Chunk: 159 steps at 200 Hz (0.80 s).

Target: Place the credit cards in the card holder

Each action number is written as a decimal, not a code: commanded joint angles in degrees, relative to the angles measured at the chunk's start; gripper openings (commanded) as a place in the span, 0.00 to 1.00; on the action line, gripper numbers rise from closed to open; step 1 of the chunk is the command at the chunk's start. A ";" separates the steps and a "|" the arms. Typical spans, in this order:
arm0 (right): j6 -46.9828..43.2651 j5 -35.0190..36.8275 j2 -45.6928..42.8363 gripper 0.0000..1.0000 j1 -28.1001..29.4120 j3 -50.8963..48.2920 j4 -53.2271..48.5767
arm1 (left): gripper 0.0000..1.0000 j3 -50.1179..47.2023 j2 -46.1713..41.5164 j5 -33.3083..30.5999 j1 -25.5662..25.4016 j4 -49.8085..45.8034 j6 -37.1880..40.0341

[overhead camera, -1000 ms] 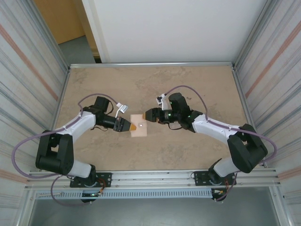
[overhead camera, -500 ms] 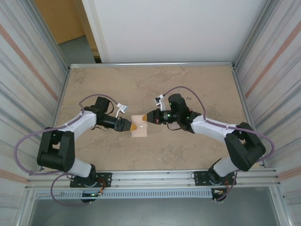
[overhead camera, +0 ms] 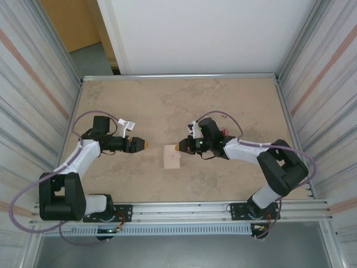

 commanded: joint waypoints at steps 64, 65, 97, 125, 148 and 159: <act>-6.26 8.58 8.51 0.10 2.64 6.18 -13.02 | 0.82 -3.69 -9.33 -16.76 5.09 5.07 2.66; -6.34 8.79 8.51 0.11 2.65 6.22 -13.21 | 0.82 -3.70 -9.34 -17.12 5.13 5.07 2.57; -9.21 12.28 9.17 0.24 2.91 8.96 -19.87 | 0.98 -4.03 -9.54 -23.44 5.16 6.54 3.29; -9.92 14.80 7.14 0.32 3.20 9.06 -22.33 | 0.99 -3.81 -8.83 -25.80 5.15 8.03 3.62; -10.34 16.34 5.30 0.35 2.97 9.44 -24.95 | 0.99 -5.60 -8.50 -27.12 5.11 14.95 3.41; -10.50 18.04 3.25 0.37 3.13 9.38 -26.30 | 0.99 -6.32 -7.78 -28.39 5.01 18.32 2.53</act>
